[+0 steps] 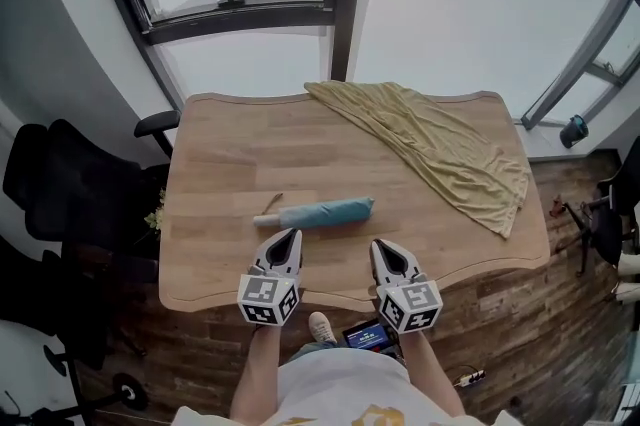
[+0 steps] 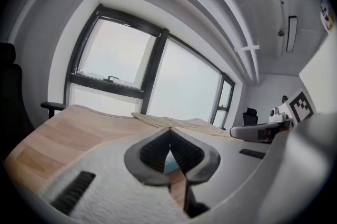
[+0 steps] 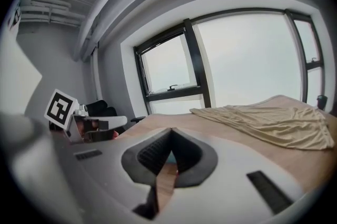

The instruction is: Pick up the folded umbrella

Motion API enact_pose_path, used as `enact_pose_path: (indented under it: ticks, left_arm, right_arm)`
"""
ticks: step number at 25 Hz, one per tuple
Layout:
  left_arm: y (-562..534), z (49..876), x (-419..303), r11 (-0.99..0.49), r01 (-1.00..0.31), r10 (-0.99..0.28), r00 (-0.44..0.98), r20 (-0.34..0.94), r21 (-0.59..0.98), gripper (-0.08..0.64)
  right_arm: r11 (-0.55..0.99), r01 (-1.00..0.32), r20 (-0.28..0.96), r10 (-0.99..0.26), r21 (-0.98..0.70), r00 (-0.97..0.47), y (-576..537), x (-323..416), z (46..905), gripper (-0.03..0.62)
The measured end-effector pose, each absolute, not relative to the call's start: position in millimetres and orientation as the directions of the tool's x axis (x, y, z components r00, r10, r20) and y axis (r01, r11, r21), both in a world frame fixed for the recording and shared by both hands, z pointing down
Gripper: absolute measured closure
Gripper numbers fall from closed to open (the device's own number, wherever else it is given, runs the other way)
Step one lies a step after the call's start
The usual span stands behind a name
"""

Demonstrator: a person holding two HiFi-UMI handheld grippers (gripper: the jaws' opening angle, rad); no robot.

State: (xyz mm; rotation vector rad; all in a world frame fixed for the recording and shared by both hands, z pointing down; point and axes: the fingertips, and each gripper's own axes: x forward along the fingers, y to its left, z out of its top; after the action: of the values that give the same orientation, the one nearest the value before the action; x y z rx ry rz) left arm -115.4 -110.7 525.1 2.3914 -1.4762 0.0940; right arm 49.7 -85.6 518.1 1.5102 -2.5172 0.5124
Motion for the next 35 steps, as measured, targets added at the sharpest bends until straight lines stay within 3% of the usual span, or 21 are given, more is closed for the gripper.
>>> enact_pose_path:
  ticks: [14,28,35]
  left_arm:
    - [-147.3,515.6,-112.4,-0.445,-0.883,-0.856,0.468,0.221,0.148,0.54]
    - [-167.7,534.0,-107.9,-0.452,-0.877,-0.838,0.48,0.259,0.166,0.54]
    - [-174.5,548.3,-87.9,-0.528,-0.828,-0.779,0.56,0.281,0.187,0.54]
  right_arm:
    - [0.42,-0.878,0.298,-0.829,-0.228,-0.474,-117.7,51.3,519.5,0.583]
    - [0.435,-0.868,0.323,-0.807,-0.24,-0.494,-139.9,49.6,536.7,0.583]
    - [0.428,-0.87,0.353,-0.797,-0.243,-0.491,-151.5,53.4,548.0,0.583]
